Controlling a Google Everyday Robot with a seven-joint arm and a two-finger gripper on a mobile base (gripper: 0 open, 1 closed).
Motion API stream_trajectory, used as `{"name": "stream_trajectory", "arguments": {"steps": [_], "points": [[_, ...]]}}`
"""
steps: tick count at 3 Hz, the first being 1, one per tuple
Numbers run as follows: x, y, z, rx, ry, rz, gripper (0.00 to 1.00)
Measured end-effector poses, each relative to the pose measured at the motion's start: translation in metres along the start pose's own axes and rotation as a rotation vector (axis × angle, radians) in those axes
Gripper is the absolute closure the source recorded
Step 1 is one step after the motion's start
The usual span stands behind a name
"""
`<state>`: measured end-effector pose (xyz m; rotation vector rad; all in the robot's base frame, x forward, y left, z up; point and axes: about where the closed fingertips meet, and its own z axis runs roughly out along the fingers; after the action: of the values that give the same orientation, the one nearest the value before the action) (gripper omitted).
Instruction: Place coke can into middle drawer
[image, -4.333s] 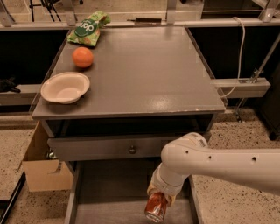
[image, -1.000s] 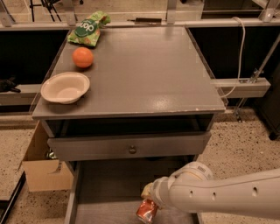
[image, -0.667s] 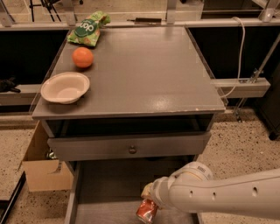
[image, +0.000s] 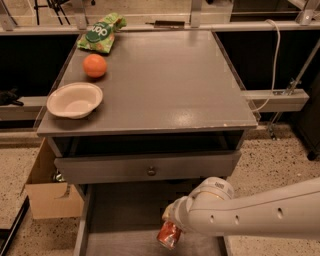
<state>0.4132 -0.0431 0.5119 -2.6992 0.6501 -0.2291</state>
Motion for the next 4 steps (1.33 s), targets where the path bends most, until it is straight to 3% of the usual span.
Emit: {"name": "stream_trajectory", "arguments": {"steps": [2, 3, 4], "points": [[0.001, -0.011, 0.089, -0.121, -0.078, 0.016, 1.00], [0.001, -0.010, 0.089, -0.122, -0.078, 0.016, 1.00], [0.003, 0.001, 0.109, -0.173, -0.103, 0.032, 1.00]]}}
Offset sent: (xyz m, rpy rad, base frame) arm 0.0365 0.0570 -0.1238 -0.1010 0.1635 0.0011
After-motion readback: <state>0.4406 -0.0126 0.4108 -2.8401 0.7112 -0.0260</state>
